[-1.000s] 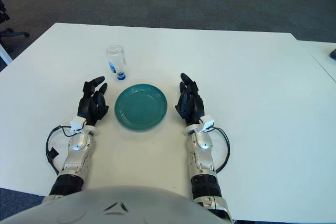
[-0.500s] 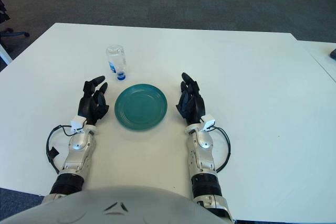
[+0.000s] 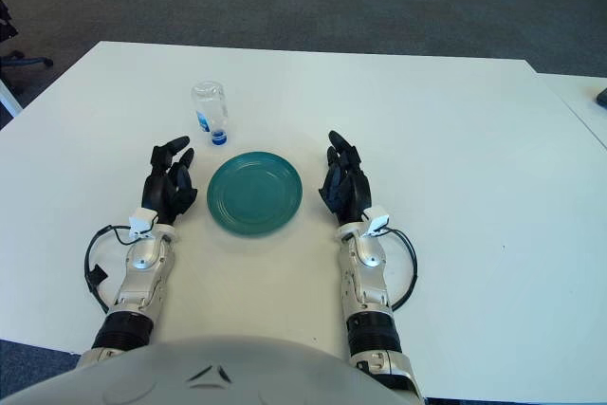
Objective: Put the bottle into the plate.
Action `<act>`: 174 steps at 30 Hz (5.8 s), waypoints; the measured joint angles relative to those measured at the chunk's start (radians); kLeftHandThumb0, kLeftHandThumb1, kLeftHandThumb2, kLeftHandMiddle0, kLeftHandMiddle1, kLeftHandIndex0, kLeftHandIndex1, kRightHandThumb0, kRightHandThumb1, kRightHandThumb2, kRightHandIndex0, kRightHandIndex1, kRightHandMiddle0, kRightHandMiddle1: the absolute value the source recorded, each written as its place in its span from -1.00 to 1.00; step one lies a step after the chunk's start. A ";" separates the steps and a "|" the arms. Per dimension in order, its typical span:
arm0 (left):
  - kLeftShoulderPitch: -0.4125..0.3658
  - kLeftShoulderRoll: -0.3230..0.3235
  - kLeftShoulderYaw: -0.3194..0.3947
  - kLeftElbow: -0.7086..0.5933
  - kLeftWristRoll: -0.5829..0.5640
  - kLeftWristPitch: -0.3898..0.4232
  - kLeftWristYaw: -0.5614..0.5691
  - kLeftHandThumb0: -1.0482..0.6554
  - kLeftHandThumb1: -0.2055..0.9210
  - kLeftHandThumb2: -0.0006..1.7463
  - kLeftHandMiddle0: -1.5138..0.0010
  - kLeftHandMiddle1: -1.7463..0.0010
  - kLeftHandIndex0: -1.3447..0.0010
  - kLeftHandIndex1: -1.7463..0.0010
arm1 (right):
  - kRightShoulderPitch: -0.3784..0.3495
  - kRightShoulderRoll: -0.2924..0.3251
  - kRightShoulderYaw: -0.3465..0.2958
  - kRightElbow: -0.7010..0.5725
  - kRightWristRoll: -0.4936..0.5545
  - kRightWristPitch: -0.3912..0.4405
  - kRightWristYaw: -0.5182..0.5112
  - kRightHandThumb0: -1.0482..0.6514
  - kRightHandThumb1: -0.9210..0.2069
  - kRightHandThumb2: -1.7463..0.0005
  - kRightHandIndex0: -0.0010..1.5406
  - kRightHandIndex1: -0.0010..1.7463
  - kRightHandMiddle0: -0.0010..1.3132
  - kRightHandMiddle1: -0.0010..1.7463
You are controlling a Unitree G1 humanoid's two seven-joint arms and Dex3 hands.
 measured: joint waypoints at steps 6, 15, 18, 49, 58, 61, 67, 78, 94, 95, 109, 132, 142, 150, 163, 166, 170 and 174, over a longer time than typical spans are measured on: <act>-0.011 0.006 -0.010 0.005 0.048 0.023 0.037 -0.77 1.00 -0.22 0.45 0.91 1.00 0.02 | -0.003 0.000 -0.005 0.002 -0.001 0.000 -0.009 -0.68 -1.00 0.06 -0.68 -1.00 -1.00 -0.41; -0.029 0.017 -0.026 0.004 0.116 0.068 0.095 -0.86 1.00 -0.29 0.47 0.92 1.00 0.12 | -0.003 0.000 -0.007 0.002 -0.003 -0.001 -0.012 -0.68 -1.00 0.05 -0.67 -0.99 -1.00 -0.41; -0.036 0.020 -0.031 0.007 0.138 0.080 0.116 -0.92 1.00 -0.31 0.49 0.93 1.00 0.21 | -0.004 0.000 -0.008 0.003 -0.004 -0.001 -0.012 -0.68 -1.00 0.05 -0.67 -0.99 -1.00 -0.41; -0.151 0.058 -0.101 0.056 0.308 0.359 0.221 -1.00 1.00 -0.36 1.00 1.00 1.00 1.00 | -0.020 -0.011 -0.026 0.024 -0.003 -0.006 -0.008 -0.68 -1.00 0.03 -0.65 -0.99 -1.00 -0.39; -0.164 0.059 -0.131 0.030 0.360 0.460 0.241 -1.00 1.00 -0.25 1.00 1.00 1.00 1.00 | -0.036 -0.024 -0.033 0.044 -0.002 -0.010 0.002 -0.67 -1.00 0.03 -0.65 -0.99 -1.00 -0.39; -0.171 0.060 -0.137 0.028 0.366 0.477 0.243 -1.00 1.00 -0.23 1.00 1.00 1.00 1.00 | -0.042 -0.028 -0.035 0.053 -0.002 -0.015 0.004 -0.67 -1.00 0.03 -0.65 -0.99 -1.00 -0.39; -0.192 0.063 -0.140 0.045 0.364 0.485 0.243 -1.00 1.00 -0.29 1.00 1.00 1.00 1.00 | -0.049 -0.030 -0.041 0.064 0.001 -0.020 0.012 -0.68 -1.00 0.04 -0.66 -1.00 -1.00 -0.40; -0.223 0.064 -0.113 0.129 0.300 0.367 0.243 -1.00 1.00 -0.41 1.00 1.00 1.00 1.00 | -0.066 -0.035 -0.053 0.082 0.000 -0.020 0.019 -0.68 -1.00 0.03 -0.65 -0.99 -1.00 -0.39; -0.269 0.029 -0.041 0.257 0.160 0.182 0.240 -1.00 1.00 -0.52 1.00 1.00 1.00 1.00 | -0.113 -0.065 -0.060 0.146 -0.001 -0.034 0.020 -0.70 -1.00 0.01 -0.65 -0.99 -1.00 -0.39; -0.270 0.028 -0.041 0.261 0.160 0.178 0.240 -1.00 1.00 -0.52 1.00 1.00 1.00 1.00 | -0.117 -0.067 -0.060 0.151 -0.001 -0.036 0.020 -0.70 -1.00 0.02 -0.65 -0.99 -1.00 -0.39; -0.313 0.006 -0.021 0.323 0.146 0.149 0.269 -1.00 1.00 -0.72 0.98 0.99 0.96 0.98 | -0.166 -0.087 -0.077 0.229 0.000 -0.074 0.025 -0.70 -1.00 0.03 -0.63 -0.99 -1.00 -0.33; -0.365 -0.025 0.034 0.386 0.059 0.002 0.275 -0.89 0.96 -0.91 0.81 0.96 1.00 0.59 | -0.239 -0.106 -0.122 0.334 0.013 -0.092 0.055 -0.73 -1.00 0.08 -0.63 -0.99 -1.00 -0.32; -0.399 -0.023 0.028 0.404 0.070 0.007 0.277 -0.92 0.99 -0.92 0.82 0.97 1.00 0.66 | -0.269 -0.116 -0.137 0.383 0.015 -0.106 0.065 -0.72 -1.00 0.07 -0.63 -0.99 -1.00 -0.34; -0.413 -0.021 0.016 0.411 0.088 0.026 0.290 -0.95 1.00 -0.88 0.83 0.98 1.00 0.72 | -0.279 -0.118 -0.141 0.401 0.015 -0.113 0.066 -0.72 -1.00 0.08 -0.63 -0.99 -1.00 -0.35; -0.472 0.006 -0.022 0.418 0.151 0.119 0.302 -1.00 1.00 -0.81 0.84 0.99 1.00 0.72 | -0.283 -0.118 -0.141 0.407 0.014 -0.117 0.067 -0.72 -1.00 0.07 -0.63 -0.99 -1.00 -0.34; -0.480 0.011 -0.022 0.419 0.151 0.126 0.299 -1.00 1.00 -0.81 0.84 0.99 1.00 0.71 | -0.284 -0.118 -0.141 0.409 0.013 -0.121 0.067 -0.72 -1.00 0.07 -0.63 -0.99 -1.00 -0.34; -0.484 0.017 -0.023 0.421 0.151 0.131 0.299 -1.00 1.00 -0.80 0.84 0.99 1.00 0.68 | -0.284 -0.118 -0.140 0.413 0.009 -0.128 0.065 -0.73 -1.00 0.07 -0.63 -0.99 -1.00 -0.35; -0.490 0.024 -0.027 0.430 0.157 0.131 0.300 -1.00 1.00 -0.80 0.83 0.99 1.00 0.63 | -0.285 -0.119 -0.140 0.416 0.006 -0.132 0.062 -0.73 -1.00 0.07 -0.64 -1.00 -1.00 -0.37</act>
